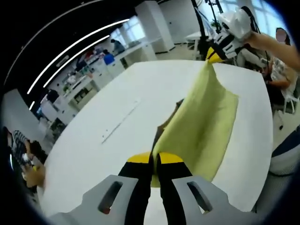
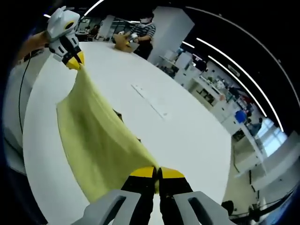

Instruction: Fold the garment on the visible template until the final outline fits inside the template.

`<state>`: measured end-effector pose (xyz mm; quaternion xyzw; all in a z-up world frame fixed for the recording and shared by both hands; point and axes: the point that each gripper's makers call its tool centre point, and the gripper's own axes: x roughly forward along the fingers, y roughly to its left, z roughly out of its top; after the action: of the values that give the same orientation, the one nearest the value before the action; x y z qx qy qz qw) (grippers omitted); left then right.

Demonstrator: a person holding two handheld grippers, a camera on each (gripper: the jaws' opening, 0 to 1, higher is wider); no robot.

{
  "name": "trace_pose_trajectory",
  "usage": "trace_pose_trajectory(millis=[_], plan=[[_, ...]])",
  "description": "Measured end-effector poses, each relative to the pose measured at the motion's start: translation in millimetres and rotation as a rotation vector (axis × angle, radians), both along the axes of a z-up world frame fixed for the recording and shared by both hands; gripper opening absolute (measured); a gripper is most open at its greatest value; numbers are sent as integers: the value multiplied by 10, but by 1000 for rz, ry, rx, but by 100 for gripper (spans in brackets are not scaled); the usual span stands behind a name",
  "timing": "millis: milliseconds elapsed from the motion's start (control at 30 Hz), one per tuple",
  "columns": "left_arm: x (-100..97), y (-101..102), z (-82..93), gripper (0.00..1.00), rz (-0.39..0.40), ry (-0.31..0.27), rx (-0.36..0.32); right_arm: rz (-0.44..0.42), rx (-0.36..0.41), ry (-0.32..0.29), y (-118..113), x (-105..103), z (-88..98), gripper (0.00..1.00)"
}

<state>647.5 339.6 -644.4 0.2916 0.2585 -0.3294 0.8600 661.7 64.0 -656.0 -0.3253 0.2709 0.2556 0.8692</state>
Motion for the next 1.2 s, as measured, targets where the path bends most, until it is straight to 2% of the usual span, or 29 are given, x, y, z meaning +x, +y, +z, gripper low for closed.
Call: trace_pose_trajectory(millis=[200,300,533,733,1000,1200], plan=[[163,28,-263,2,38,35,-17,-11,9,45,15,151,-263,0],[222,33,-413,2,61,81,-33,-17,25,94,19,205,-401,0],[410,70,-651,2,69,106,-39,-38,68,146,21,407,-643,0],[571,69,-877,2,57,127,-18,-30,54,190,25,497,-877,0],[705,84,-1108,3,51,149,-7,-27,58,230,22,589,-1090,0],[737,121,-1260,3,50,161,7,-27,64,261,15,605,-1213,0]])
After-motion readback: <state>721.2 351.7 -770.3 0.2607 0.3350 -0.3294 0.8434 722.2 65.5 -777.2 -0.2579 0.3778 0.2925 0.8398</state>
